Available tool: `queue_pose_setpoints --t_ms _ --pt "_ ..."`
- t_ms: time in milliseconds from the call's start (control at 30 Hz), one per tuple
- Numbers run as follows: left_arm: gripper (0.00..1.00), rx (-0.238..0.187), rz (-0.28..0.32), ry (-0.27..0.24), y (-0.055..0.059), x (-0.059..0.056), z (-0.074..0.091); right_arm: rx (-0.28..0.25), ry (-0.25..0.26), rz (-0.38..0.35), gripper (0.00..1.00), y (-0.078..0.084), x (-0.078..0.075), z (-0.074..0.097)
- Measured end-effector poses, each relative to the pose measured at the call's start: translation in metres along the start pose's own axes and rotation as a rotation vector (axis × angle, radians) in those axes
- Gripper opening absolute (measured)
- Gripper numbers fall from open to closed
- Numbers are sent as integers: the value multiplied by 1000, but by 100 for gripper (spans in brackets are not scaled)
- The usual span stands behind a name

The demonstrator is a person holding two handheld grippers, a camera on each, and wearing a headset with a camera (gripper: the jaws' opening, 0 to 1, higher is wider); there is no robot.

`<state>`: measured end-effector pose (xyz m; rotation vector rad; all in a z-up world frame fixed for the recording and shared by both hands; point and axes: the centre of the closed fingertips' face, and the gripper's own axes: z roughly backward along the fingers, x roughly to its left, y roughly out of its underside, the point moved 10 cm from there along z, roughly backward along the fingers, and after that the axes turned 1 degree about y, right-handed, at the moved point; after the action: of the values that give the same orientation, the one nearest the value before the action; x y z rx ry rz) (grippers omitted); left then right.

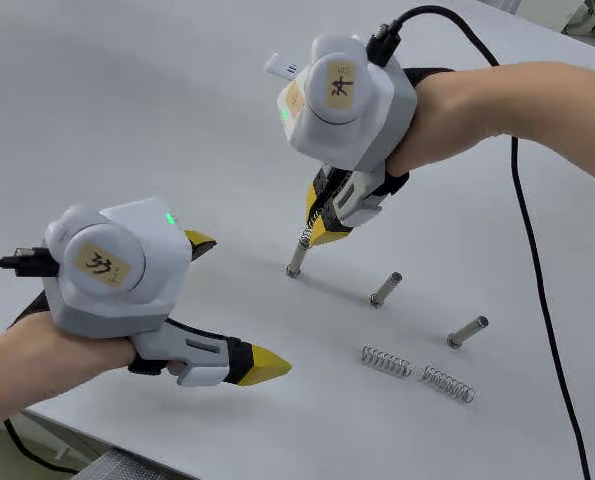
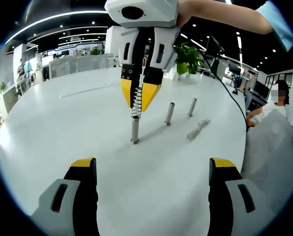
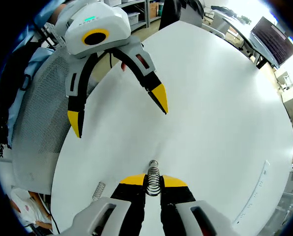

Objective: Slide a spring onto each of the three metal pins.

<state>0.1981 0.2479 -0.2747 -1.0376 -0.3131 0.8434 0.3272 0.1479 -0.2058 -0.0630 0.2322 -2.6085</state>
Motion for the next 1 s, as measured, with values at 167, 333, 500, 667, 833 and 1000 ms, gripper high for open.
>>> queue_pose_setpoints --t_ms 167,333,500,667,833,1000 --pt "93 0 2 -1 0 0 0 1 -8 3 7 -1 0 -3" --pt "92 5 7 1 2 0 0 15 -15 9 7 -1 -3 -13" --pt "92 8 12 -2 5 1 1 37 -19 28 7 -2 -2 -21" --pt "92 10 18 -2 6 2 1 53 -27 31 7 -4 -5 -34" --pt "92 10 24 -7 7 3 1 60 -34 24 7 -4 -6 -44" --pt "91 10 27 -8 8 3 1 68 -35 35 7 -7 -5 -50"
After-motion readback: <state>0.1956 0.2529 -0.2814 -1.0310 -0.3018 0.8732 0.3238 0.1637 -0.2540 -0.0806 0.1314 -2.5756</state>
